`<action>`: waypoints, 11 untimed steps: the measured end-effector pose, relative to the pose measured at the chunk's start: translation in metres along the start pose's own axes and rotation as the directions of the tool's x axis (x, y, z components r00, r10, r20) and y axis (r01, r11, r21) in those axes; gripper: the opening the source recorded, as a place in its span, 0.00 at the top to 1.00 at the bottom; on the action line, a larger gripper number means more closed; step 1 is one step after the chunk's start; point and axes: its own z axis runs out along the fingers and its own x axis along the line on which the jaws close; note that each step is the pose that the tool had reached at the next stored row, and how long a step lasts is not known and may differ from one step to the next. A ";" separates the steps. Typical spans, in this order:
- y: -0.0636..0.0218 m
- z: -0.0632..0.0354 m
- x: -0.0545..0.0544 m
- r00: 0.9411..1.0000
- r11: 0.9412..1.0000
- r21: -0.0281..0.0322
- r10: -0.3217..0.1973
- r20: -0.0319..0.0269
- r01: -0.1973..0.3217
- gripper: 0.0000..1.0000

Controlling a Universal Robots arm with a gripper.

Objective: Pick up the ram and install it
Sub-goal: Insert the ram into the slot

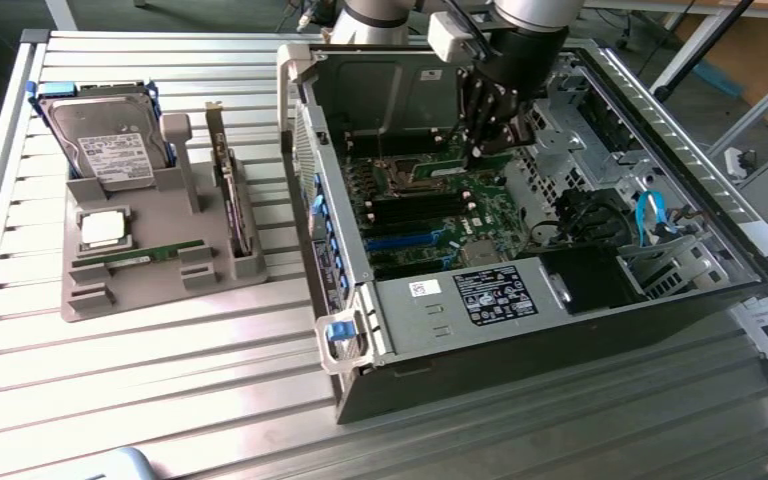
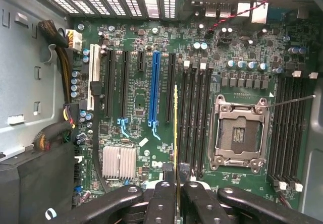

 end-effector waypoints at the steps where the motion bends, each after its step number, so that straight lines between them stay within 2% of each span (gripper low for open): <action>1: 0.0002 0.0004 0.000 1.000 1.000 0.000 0.000 0.000 0.000 0.87; 11: 0.0016 0.0043 0.000 1.000 1.000 0.000 0.000 0.000 0.000 0.87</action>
